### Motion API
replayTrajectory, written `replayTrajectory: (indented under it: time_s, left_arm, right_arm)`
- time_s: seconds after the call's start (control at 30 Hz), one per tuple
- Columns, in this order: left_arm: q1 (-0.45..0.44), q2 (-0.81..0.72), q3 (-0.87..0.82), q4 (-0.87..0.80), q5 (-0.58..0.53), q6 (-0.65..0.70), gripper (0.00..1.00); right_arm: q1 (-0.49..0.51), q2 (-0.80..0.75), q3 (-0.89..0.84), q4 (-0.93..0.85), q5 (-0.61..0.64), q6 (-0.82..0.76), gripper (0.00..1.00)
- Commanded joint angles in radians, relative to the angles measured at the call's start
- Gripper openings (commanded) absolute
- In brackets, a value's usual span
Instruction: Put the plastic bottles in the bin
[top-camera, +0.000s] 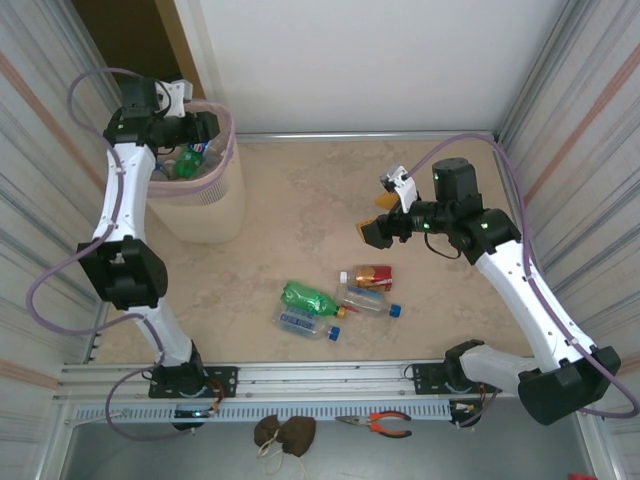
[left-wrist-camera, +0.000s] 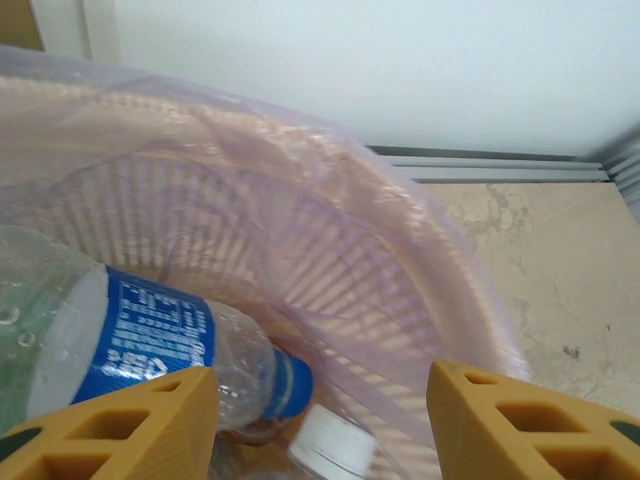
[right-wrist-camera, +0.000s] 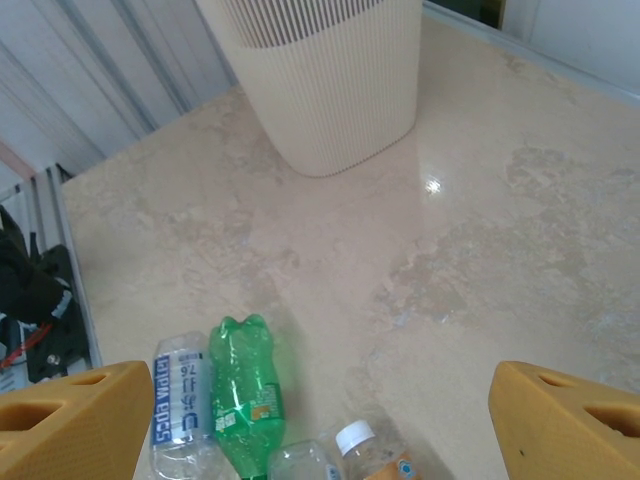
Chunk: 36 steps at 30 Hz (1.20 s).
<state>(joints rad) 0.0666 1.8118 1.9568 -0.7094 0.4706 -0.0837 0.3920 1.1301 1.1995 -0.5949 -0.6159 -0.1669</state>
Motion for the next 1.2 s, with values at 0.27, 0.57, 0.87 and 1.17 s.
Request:
replayTrajectory:
  time_s: [0.27, 0.57, 0.87, 1.17]
  left_arm:
    - [-0.182, -0.261, -0.126, -0.055, -0.055, 0.073, 0.57]
    - [-0.530, -0.343, -0.254, -0.253, -0.154, 0.515, 0.58]
    - [-0.778, -0.446, -0.518, -0.298, -0.186, 0.878, 0.56]
    - [-0.957, -0.573, -0.799, -0.273, -0.293, 0.956, 0.58]
  right_arm:
    - [0.060, 0.052, -0.043, -0.168, 0.170, -0.182, 0.84]
    - [0.093, 0.053, -0.078, -0.166, 0.215, -0.212, 0.83]
    - [0.100, 0.025, -0.093, -0.173, 0.253, -0.230, 0.83]
    - [0.099, -0.002, -0.099, -0.192, 0.293, -0.235, 0.84]
